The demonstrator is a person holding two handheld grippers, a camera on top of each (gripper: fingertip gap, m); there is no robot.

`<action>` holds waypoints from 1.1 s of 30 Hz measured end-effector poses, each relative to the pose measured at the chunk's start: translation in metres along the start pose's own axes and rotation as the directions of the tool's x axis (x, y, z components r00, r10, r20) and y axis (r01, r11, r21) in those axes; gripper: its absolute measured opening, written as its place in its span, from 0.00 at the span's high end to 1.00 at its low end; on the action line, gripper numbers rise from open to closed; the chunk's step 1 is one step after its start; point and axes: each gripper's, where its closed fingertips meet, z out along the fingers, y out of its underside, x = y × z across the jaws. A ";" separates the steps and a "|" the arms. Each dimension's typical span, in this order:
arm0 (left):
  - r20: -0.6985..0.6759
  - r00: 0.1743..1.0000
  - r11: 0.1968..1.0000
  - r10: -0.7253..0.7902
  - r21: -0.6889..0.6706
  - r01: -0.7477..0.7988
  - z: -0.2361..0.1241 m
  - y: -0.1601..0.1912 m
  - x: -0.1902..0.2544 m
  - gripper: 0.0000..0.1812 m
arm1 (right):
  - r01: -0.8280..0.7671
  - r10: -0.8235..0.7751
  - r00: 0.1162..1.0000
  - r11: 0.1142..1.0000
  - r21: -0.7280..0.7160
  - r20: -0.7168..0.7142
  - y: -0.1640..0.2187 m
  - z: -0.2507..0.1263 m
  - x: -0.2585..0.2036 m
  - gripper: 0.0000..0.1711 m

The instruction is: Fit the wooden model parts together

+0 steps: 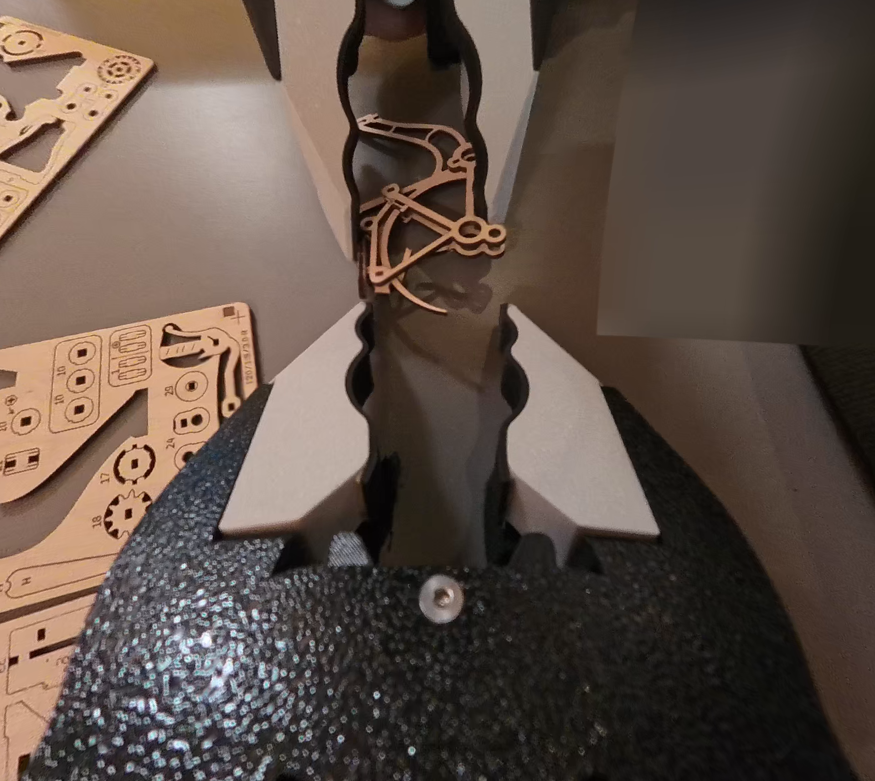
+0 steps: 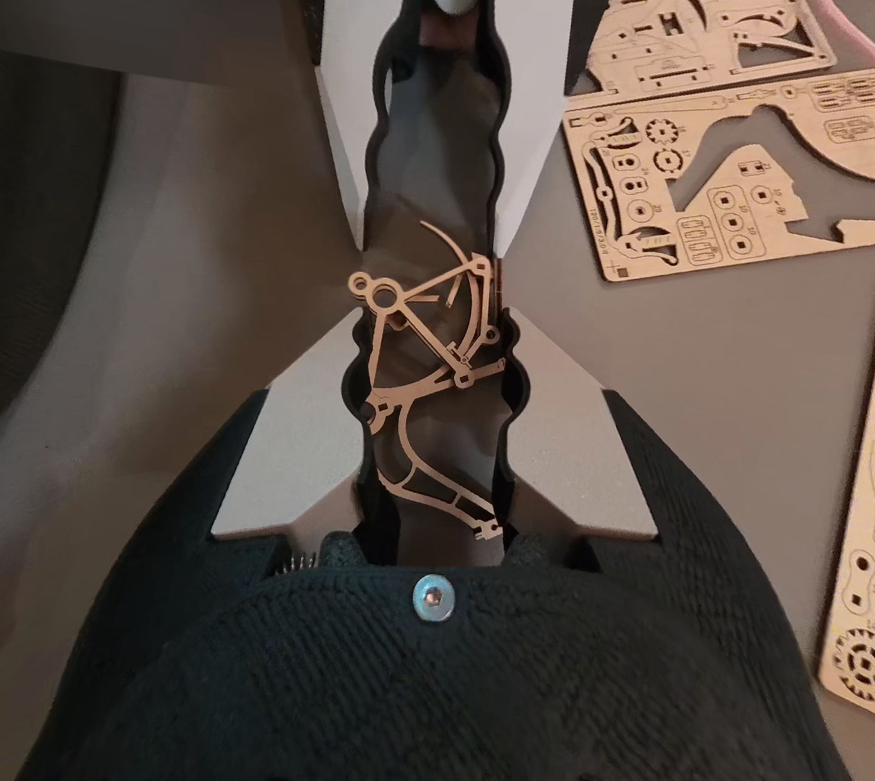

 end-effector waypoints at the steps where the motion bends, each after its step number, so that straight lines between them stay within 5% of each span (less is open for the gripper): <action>1: 0.004 1.000 1.000 -0.006 0.009 0.006 -0.001 -0.001 -0.002 0.72 | 0.018 -0.018 1.000 1.000 -0.001 -0.018 0.000 0.000 0.002 0.69; 10: 0.014 0.997 0.993 -0.070 0.099 0.069 -0.009 -0.012 -0.011 0.70 | 0.323 -0.319 0.915 0.946 -0.027 -0.247 -0.015 -0.007 0.013 0.69; 16: 0.054 0.996 0.992 -0.069 0.109 0.063 -0.010 -0.013 -0.014 0.66 | 0.377 -0.345 0.854 0.926 0.007 -0.389 -0.028 -0.013 0.026 0.69; 21: 0.233 0.960 0.968 -0.156 0.227 0.102 -0.030 -0.017 -0.018 0.61 | 0.408 -0.295 0.809 0.905 0.124 -0.509 -0.053 -0.021 0.037 0.69; 26: 0.492 0.855 0.914 -0.163 0.402 -0.057 -0.075 -0.027 -0.007 0.64 | 0.480 -0.278 0.777 0.842 0.246 -0.565 -0.085 -0.020 0.033 0.69; 33: 0.565 0.804 0.903 -0.186 0.421 -0.087 -0.078 -0.032 0.005 0.70 | 0.581 -0.344 0.756 0.744 0.328 -0.557 -0.111 -0.002 0.014 0.69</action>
